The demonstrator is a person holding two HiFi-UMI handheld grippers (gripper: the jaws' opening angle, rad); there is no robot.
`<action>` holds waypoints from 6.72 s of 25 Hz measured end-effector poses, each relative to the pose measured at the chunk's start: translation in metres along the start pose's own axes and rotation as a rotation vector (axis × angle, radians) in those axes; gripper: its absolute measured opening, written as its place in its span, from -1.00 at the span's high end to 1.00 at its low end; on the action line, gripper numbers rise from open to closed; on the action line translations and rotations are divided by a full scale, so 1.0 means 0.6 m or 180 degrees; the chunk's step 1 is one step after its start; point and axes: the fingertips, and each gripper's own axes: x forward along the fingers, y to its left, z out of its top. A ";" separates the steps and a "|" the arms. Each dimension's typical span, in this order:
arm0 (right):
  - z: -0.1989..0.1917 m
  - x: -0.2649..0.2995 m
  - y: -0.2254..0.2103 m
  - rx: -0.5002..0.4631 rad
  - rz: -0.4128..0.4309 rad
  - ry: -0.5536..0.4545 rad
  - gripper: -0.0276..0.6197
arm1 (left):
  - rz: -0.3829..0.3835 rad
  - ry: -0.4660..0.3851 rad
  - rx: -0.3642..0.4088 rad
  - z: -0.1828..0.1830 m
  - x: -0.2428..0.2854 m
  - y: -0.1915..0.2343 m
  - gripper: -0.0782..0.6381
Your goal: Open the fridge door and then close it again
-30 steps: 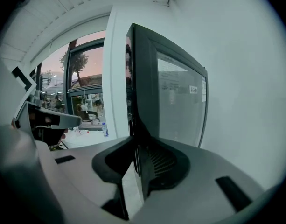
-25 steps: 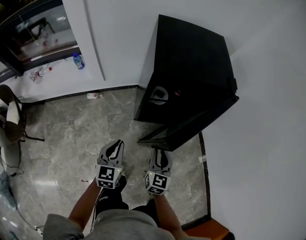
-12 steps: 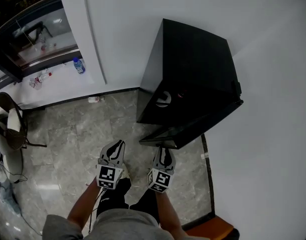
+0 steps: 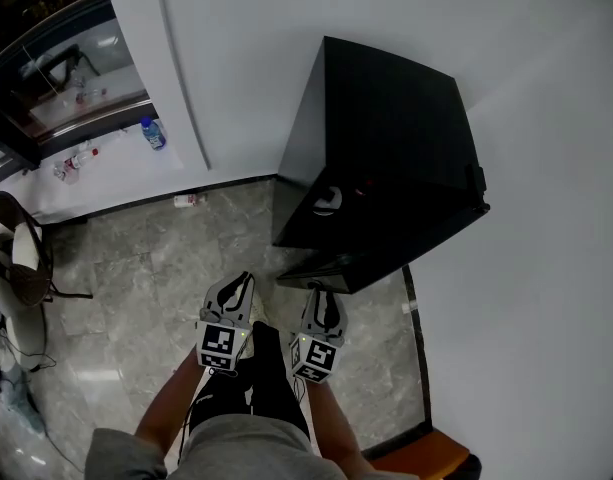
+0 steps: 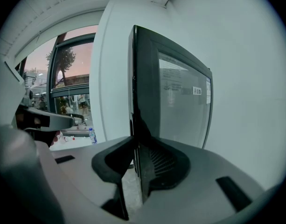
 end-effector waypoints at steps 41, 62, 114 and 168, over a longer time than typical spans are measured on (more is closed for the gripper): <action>0.038 0.108 0.050 0.0068 -0.0589 -0.0119 0.57 | -0.0469 -0.0016 0.0328 0.046 0.135 0.114 0.70; 0.051 0.165 0.063 0.0204 -0.1199 0.0036 0.57 | -0.1218 -0.0030 0.0430 0.107 0.246 0.145 0.70; 0.085 0.218 0.080 0.0483 -0.1498 -0.0017 0.57 | -0.1807 0.0062 0.0681 0.154 0.312 0.171 0.71; 0.338 0.090 0.169 0.0266 -0.1499 -0.0560 0.78 | -0.2650 -0.0223 0.0764 0.374 0.181 0.159 0.71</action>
